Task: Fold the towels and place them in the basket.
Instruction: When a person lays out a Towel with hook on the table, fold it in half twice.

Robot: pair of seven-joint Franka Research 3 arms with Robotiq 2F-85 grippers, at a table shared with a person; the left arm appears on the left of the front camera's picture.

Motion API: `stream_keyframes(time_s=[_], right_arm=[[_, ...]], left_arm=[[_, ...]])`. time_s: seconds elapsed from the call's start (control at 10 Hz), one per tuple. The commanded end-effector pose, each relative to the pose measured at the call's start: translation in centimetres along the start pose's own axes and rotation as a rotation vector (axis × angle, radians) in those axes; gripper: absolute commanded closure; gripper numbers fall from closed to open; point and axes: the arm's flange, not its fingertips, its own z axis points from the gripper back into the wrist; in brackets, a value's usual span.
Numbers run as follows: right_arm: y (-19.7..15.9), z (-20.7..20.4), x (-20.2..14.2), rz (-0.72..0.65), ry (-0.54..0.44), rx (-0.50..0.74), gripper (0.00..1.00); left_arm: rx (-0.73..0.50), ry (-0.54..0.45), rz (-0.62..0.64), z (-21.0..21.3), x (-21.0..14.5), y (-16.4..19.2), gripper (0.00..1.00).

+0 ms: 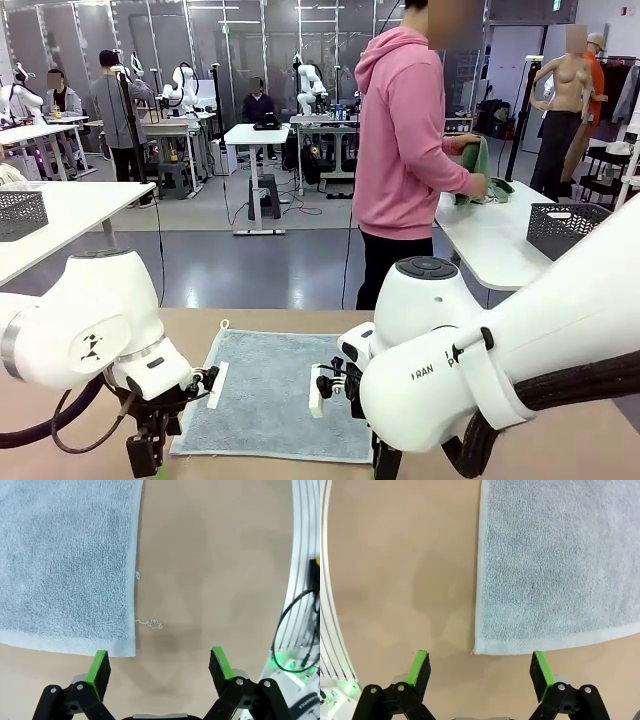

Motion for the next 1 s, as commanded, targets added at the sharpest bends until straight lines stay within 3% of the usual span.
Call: stream_keyframes(time_s=[0.0, 0.9], right_arm=[[0.9, -0.7, -0.7, -0.023, 0.014, -0.018, 0.00], [0.8, -1.8, -0.4, -0.014, 0.035, 0.015, 0.00]], left_arm=[[0.017, -0.023, -0.015, -0.8, 0.0, -0.5, 0.00], [0.028, -0.020, 0.024, -1.0, 0.6, 1.5, 0.00]])
